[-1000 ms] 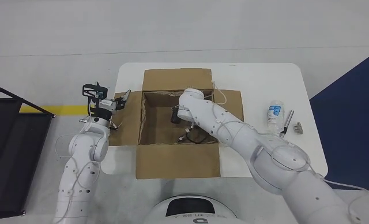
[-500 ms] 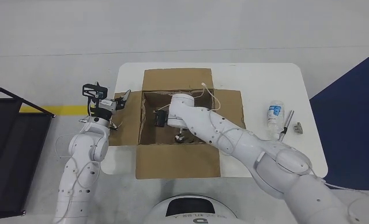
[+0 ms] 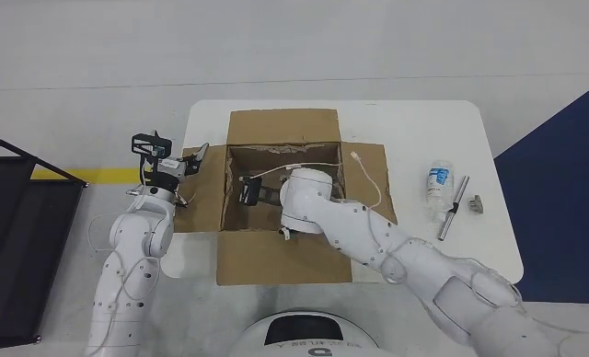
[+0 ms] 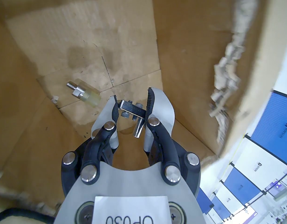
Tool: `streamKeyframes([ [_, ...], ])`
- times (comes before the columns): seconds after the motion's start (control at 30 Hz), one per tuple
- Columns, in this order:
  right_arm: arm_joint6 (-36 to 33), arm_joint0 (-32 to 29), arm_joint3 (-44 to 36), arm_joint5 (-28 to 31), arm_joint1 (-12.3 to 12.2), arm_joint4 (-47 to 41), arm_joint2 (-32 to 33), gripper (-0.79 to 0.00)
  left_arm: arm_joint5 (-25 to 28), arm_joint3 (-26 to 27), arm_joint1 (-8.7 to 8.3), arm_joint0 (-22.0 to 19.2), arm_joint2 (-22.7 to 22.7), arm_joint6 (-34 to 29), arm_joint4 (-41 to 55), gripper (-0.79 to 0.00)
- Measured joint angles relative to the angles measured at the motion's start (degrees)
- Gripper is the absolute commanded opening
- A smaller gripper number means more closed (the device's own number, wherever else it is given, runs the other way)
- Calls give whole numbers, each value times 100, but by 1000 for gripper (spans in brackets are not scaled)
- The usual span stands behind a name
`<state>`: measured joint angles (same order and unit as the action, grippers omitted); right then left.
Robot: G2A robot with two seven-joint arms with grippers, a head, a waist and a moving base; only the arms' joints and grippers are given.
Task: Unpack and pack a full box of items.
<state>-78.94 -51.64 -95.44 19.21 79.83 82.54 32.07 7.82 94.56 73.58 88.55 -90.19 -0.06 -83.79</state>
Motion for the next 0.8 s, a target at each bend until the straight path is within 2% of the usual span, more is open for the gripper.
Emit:
streamKeyframes([
  [0.2,143,-1316,-2022,93,-467,1317,599,-785,0,0,0,0,0,0,0,0],
  [0.43,990,-2715,-3451,-99,-830,2650,1344,-785,0,0,0,0,0,0,0,0],
  [0.6,1634,-3732,-3933,-385,-1034,2750,2390,-785,0,0,0,0,0,0,0,0],
  [0.8,2771,-4966,-3920,-888,-1192,2046,4045,-785,0,0,0,0,0,0,0,0],
])
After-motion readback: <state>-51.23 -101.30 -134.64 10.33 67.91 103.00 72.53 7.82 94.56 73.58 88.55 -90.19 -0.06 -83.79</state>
